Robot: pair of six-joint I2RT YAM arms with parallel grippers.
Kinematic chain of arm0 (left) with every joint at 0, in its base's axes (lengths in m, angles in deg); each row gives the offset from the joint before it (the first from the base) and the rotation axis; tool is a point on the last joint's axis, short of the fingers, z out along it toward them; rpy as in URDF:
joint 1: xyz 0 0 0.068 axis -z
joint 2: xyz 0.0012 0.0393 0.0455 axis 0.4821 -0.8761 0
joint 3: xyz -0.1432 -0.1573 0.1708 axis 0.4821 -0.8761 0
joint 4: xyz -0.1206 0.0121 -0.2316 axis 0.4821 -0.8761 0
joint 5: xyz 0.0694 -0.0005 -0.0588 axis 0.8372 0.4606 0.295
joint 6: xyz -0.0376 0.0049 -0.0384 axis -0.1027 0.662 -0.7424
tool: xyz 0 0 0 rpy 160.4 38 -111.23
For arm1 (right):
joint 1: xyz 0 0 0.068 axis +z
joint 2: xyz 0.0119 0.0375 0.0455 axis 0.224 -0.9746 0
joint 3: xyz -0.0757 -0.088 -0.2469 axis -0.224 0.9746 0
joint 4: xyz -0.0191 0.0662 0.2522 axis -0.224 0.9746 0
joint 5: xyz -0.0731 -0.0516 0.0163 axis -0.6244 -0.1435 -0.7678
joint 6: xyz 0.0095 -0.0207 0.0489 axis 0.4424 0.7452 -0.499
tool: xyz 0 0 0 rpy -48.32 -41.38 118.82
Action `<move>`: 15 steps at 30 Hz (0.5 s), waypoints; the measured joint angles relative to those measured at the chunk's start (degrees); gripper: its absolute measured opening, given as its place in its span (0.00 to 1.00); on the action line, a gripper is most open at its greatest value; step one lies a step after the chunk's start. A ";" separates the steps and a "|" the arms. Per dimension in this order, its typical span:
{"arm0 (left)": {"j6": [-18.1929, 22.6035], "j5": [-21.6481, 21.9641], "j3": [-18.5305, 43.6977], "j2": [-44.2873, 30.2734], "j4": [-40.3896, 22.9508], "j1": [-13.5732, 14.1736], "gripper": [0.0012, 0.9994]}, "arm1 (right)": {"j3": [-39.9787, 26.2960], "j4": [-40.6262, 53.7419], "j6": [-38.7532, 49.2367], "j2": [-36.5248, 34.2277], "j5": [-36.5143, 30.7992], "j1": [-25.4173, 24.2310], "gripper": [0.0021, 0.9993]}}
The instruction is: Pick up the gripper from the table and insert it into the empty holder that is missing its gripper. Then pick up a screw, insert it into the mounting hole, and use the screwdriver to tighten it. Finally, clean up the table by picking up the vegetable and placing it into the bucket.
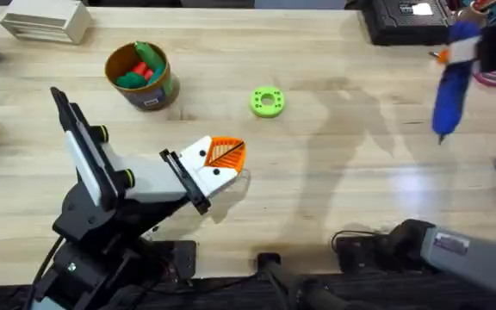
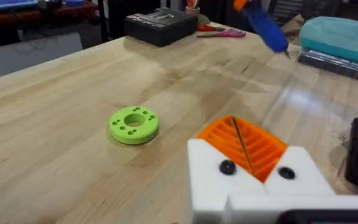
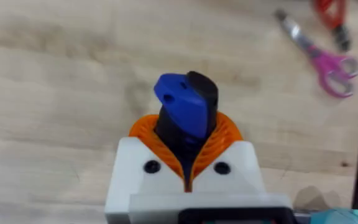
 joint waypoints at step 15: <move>0.00 -0.02 0.00 0.00 -0.01 0.01 0.01 | 27.87 -36.04 -29.62 31.05 26.56 13.29 0.03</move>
